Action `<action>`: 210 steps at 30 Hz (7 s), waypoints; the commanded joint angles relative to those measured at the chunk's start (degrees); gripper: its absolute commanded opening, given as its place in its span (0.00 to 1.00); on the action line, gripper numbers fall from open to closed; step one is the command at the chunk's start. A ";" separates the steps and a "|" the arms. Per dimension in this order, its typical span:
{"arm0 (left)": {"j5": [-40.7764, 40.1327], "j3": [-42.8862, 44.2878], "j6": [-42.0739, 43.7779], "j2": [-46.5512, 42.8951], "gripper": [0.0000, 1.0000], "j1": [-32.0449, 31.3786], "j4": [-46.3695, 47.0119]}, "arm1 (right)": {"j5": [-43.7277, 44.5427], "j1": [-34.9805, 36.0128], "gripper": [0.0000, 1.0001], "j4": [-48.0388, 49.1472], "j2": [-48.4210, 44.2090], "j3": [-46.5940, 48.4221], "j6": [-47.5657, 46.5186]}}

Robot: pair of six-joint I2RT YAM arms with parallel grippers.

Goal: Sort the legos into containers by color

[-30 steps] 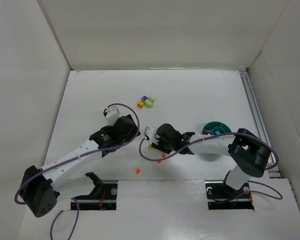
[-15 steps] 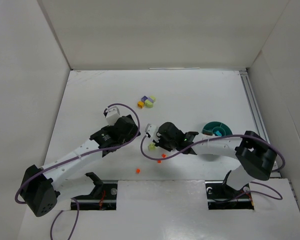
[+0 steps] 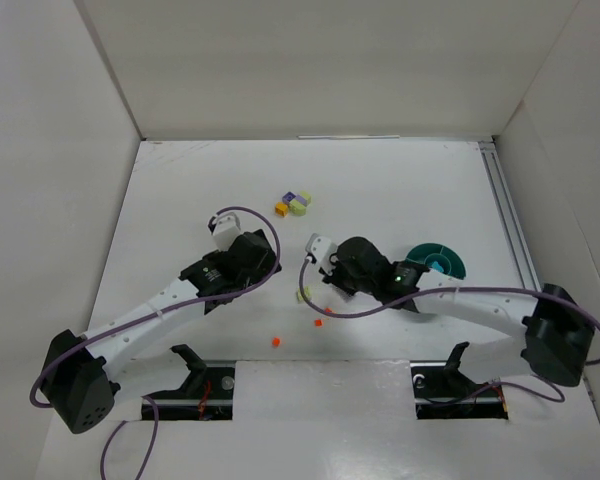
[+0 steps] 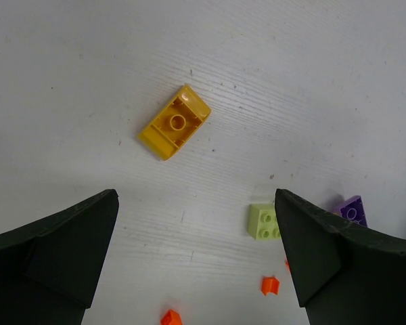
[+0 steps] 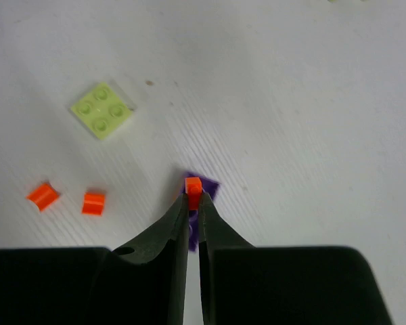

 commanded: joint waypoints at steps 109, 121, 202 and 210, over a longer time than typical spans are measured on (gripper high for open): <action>4.42 29.63 17.58 30.15 0.00 -22.94 6.66 | 28.37 -33.27 1.00 -27.44 -41.09 0.18 14.79; 7.32 33.41 25.40 33.14 0.00 -22.94 14.48 | 31.97 -33.27 1.00 -30.61 -39.32 0.81 18.38; 7.41 4.25 7.84 1.79 1.00 0.44 4.55 | 0.26 -2.36 0.94 -4.25 -22.91 -4.56 -6.30; 6.89 -1.21 7.84 -7.11 1.00 2.38 4.03 | 0.00 8.30 0.77 1.80 -5.06 -2.44 -6.22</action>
